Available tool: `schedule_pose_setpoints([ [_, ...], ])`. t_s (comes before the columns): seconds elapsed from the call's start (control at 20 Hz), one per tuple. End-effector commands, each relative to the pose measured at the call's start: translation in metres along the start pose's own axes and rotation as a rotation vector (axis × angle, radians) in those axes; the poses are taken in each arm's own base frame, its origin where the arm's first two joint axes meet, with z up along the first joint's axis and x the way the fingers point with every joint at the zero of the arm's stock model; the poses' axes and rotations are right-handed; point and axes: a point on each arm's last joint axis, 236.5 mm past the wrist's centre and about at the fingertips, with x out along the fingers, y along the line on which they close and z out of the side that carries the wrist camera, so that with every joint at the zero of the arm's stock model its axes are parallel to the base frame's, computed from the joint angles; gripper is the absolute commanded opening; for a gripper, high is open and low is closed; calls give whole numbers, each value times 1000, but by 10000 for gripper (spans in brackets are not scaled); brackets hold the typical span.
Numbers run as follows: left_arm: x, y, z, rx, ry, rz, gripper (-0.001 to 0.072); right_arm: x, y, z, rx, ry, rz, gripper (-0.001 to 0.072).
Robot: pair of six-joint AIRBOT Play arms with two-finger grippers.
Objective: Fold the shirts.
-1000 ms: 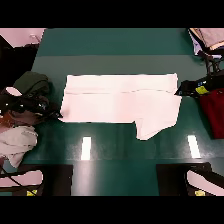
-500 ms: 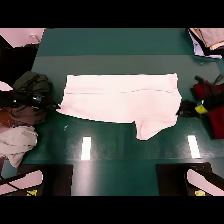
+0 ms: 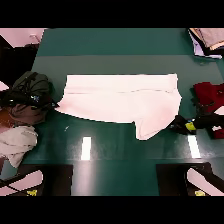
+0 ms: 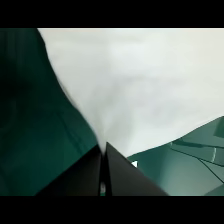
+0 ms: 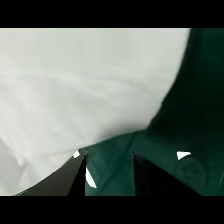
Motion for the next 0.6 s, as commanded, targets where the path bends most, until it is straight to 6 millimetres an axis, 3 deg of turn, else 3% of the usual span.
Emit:
schedule_pose_setpoints([
  [0.0,-1,-2,-5,1,19,-9,21,18,11,7,-5,-23,26,343],
  [0.1,-1,-3,-7,2,29,-12,21,22,14,12,-25,-46,17,263],
  [0.2,-1,-3,-8,3,33,-12,21,17,15,15,-48,-51,8,39],
  [0.4,-2,-1,-20,12,83,-3,18,-20,21,19,-171,-95,-63,17],
  [0.55,-15,-10,-34,43,114,0,17,-65,19,-4,-255,-70,-163,17],
])
